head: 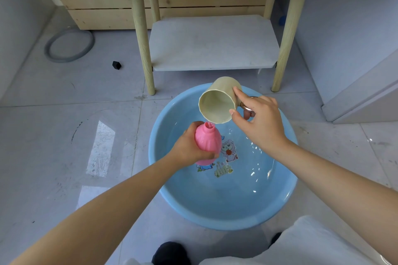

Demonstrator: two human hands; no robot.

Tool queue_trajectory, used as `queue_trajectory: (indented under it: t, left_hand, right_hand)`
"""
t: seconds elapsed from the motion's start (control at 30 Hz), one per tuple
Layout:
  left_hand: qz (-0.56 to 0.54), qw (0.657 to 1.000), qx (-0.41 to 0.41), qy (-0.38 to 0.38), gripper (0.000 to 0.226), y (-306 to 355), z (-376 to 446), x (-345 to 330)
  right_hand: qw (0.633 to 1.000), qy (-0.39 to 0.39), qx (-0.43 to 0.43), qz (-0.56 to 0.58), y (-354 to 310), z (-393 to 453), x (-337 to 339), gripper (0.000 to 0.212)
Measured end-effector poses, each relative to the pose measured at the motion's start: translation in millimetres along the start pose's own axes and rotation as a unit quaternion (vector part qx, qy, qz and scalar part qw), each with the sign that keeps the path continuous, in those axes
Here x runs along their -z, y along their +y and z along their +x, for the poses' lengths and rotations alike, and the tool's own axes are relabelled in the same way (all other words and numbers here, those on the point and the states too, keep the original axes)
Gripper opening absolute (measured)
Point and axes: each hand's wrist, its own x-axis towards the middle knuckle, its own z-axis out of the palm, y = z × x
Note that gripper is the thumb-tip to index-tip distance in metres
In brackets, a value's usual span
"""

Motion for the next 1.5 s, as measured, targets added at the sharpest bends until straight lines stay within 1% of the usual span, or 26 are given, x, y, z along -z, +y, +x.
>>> queue_trajectory:
  t: [0.8,1.1,1.5]
  left_hand:
    - [0.005,1.000,-0.001,-0.004,0.086,-0.6,-0.1,0.8]
    - [0.004,1.000,0.002,-0.001,0.087,-2.2,0.2,1.7]
    - [0.012,1.000,0.002,-0.002,0.088,0.5,0.4,1.6]
  right_hand:
    - [0.996,0.025,0.069,-0.043,0.9,1.9,-2.7,0.047]
    - [0.995,0.036,0.079,-0.053,3.0,1.9,-4.6,0.047]
    - [0.985,0.061,0.138,-0.083,0.4,3.7,-3.8,0.043]
